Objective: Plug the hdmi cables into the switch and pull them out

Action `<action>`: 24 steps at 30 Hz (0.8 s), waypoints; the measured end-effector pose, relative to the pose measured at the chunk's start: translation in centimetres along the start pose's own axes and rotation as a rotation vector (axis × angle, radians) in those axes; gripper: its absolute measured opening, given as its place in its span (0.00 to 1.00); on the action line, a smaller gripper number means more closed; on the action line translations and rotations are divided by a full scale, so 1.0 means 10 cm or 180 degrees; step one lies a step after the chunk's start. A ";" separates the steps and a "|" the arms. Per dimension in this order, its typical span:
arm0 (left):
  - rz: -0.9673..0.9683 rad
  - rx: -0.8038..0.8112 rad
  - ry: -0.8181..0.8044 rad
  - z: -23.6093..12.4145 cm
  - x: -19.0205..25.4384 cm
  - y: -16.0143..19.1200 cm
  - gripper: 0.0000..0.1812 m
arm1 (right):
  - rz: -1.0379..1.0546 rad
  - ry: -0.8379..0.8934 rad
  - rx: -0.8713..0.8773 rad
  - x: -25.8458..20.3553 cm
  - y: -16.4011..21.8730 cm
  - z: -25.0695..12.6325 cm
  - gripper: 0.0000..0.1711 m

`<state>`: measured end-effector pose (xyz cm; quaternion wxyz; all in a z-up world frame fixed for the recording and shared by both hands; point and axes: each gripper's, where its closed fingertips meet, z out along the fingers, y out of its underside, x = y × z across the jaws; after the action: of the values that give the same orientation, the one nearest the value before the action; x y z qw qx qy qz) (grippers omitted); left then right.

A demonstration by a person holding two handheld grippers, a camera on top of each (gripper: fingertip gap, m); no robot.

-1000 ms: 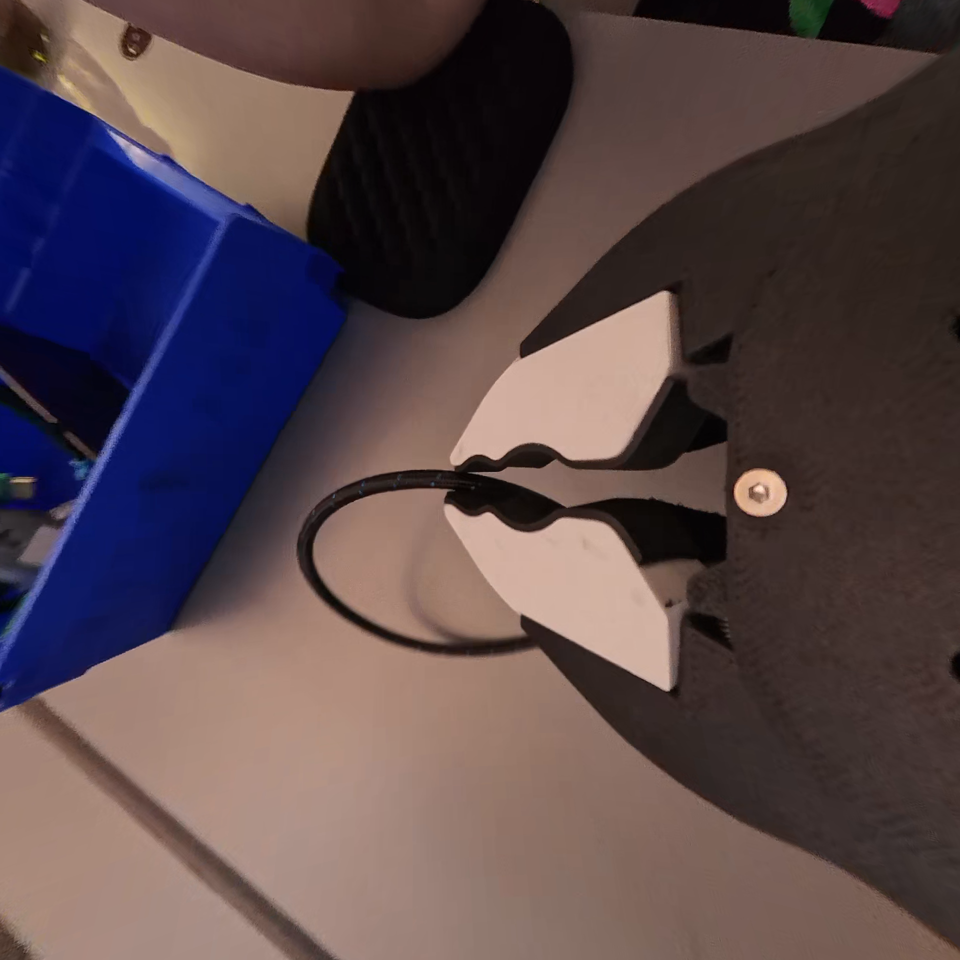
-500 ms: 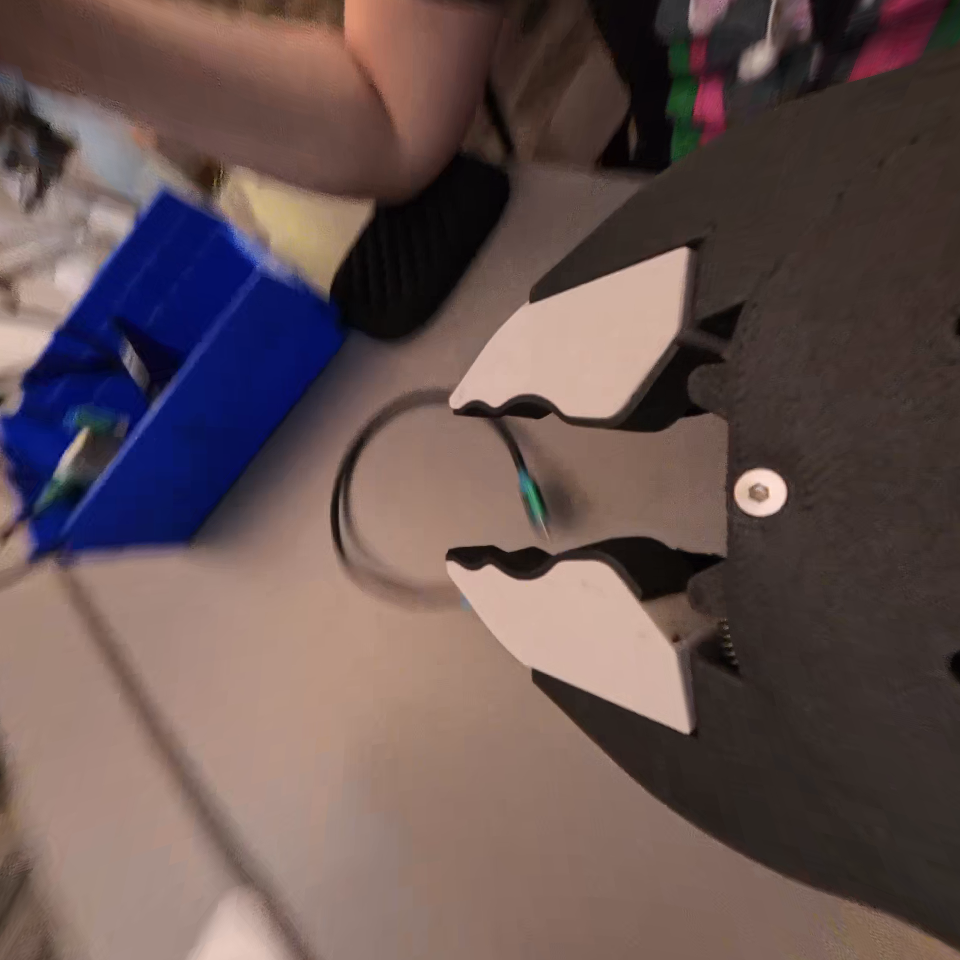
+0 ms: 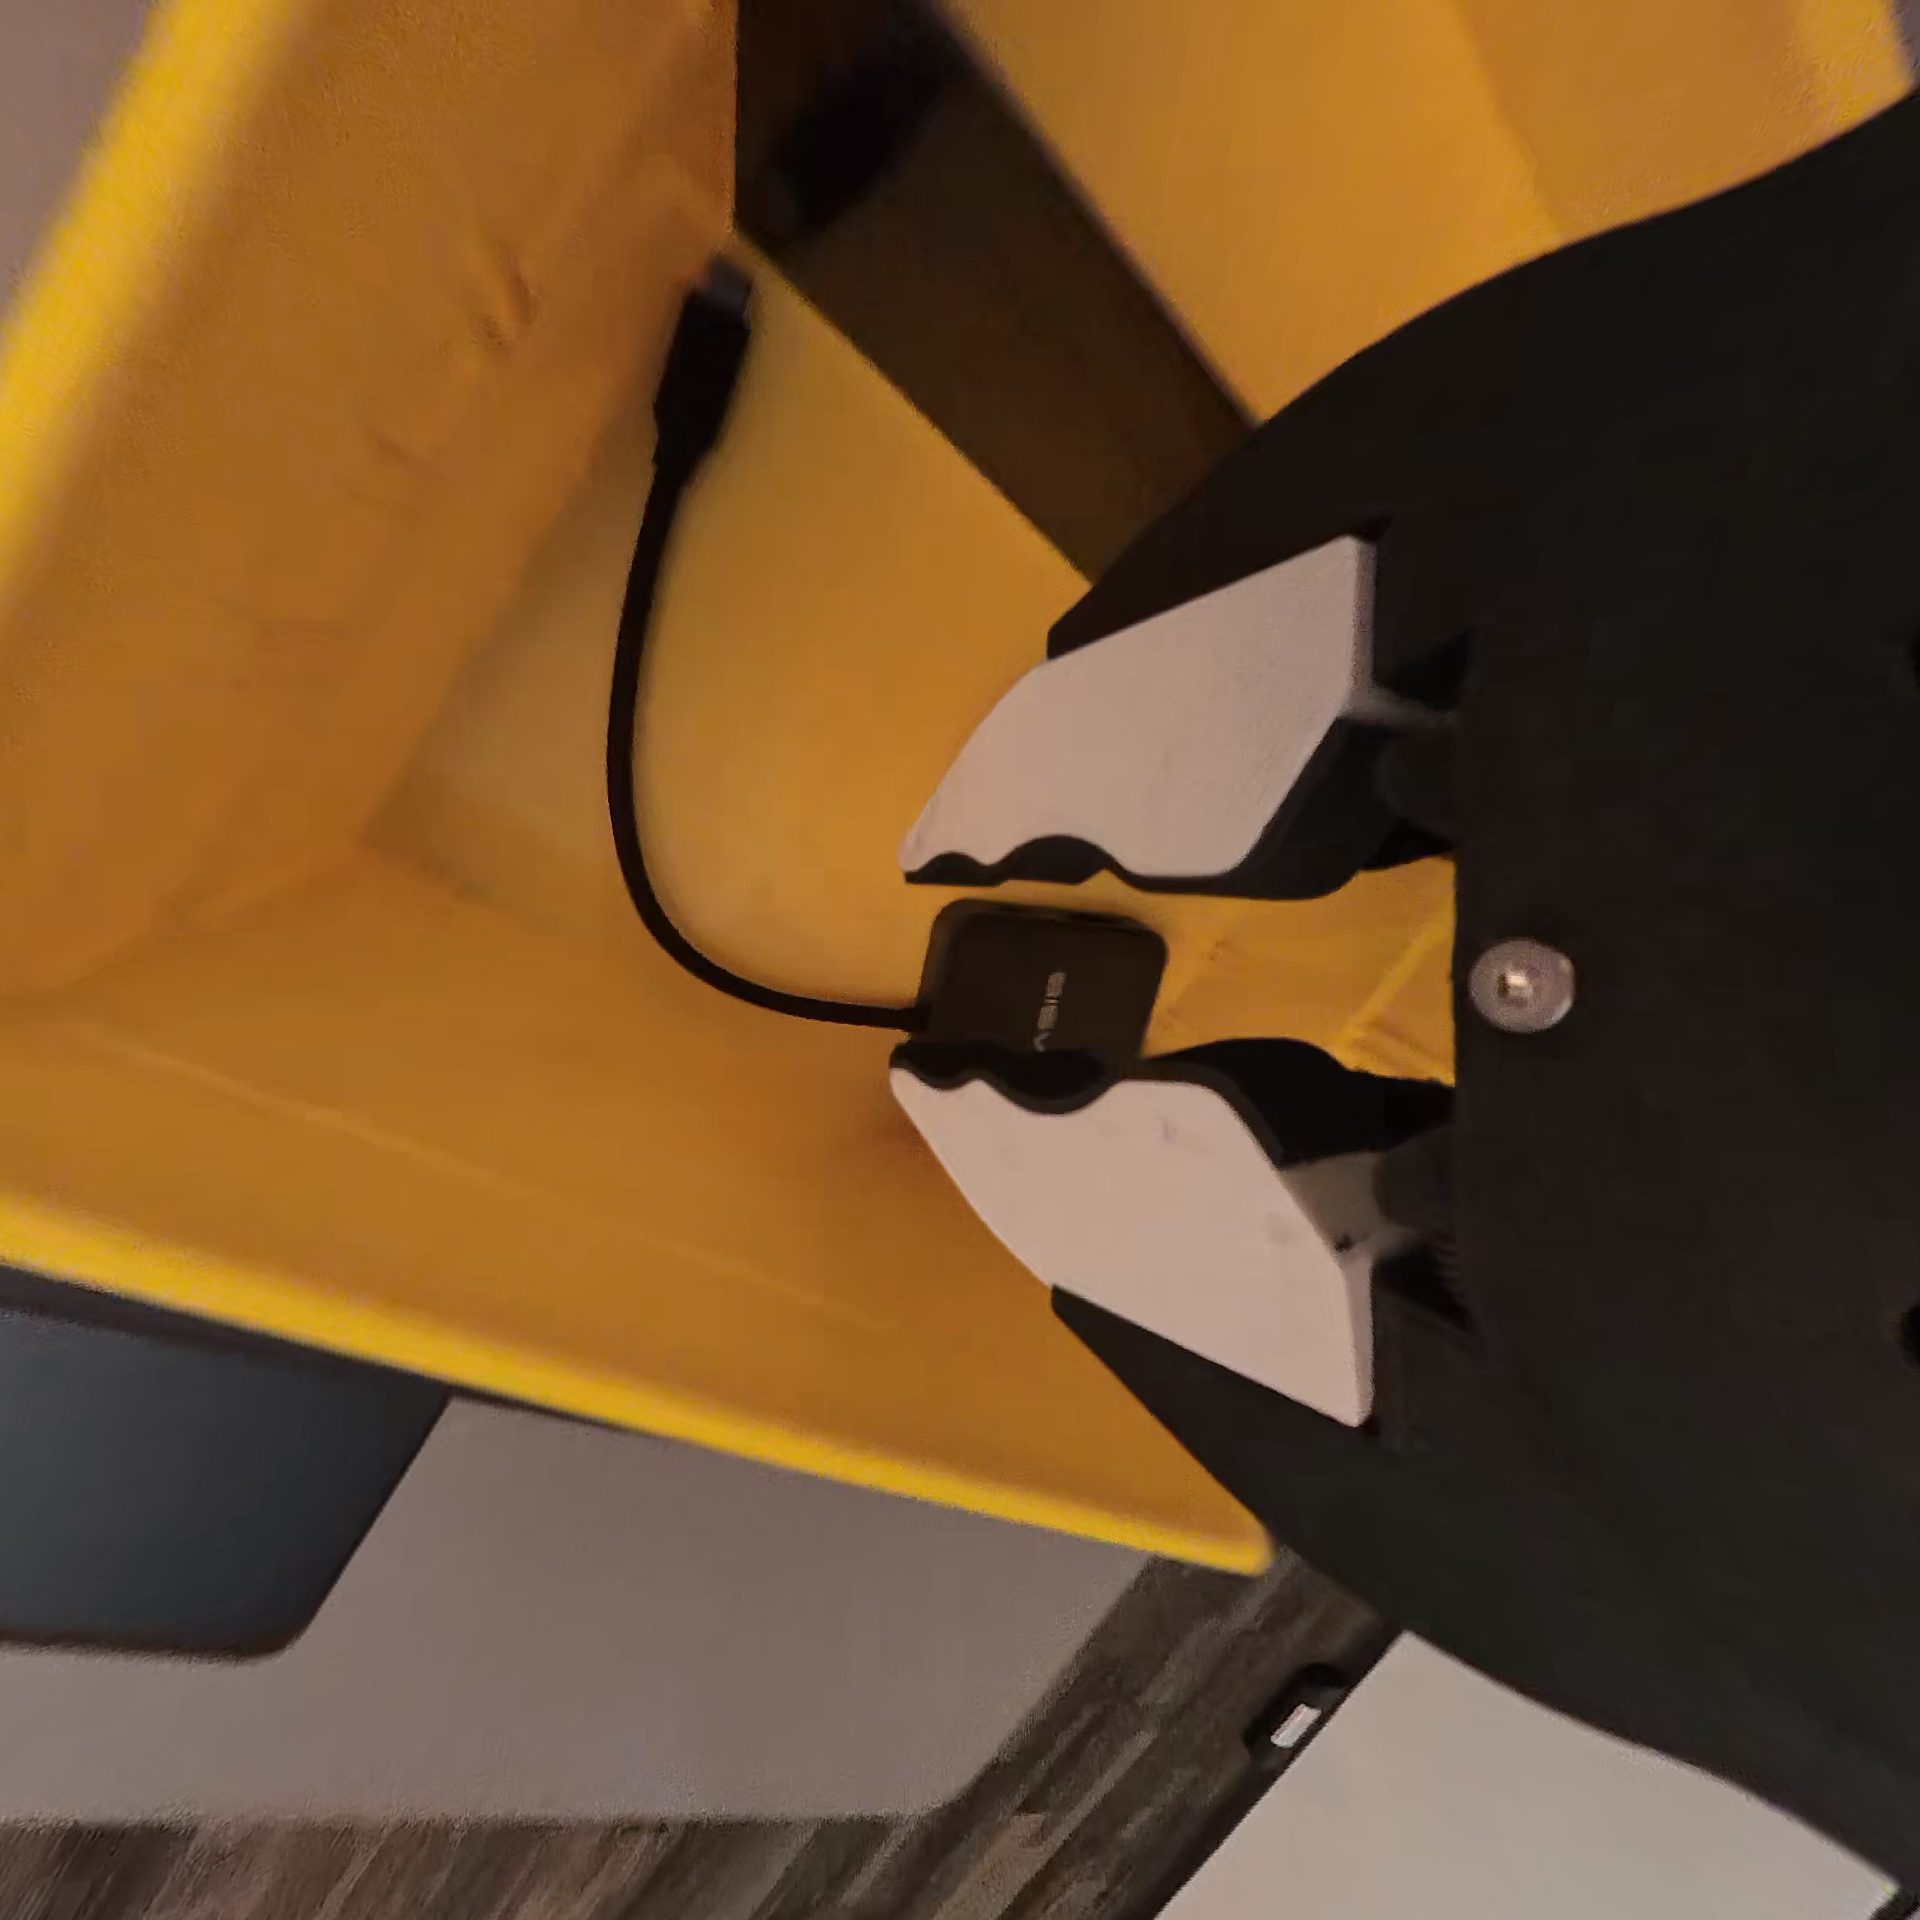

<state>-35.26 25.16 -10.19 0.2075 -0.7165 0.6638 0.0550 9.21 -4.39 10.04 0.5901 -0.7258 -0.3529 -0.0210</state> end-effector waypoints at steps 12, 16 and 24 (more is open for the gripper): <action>0.0319 -0.0355 0.0436 0.54 -0.09 0.10 0.10 | -0.0085 -0.0062 -0.0296 -0.07 0.12 0.19 0.33; 0.0546 -0.0469 0.0414 0.55 -0.09 0.10 0.06 | -0.0134 -0.0102 -0.0385 -0.10 0.16 0.23 0.33; 0.0559 -0.0328 -0.0037 0.24 -0.18 -0.03 0.02 | -0.0186 -0.0085 -0.0353 -0.11 0.14 0.19 0.33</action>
<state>-34.70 27.72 -11.63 0.1686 -0.6650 0.7191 0.1112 8.43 -3.35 7.82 0.5433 -0.7470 -0.3801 -0.0481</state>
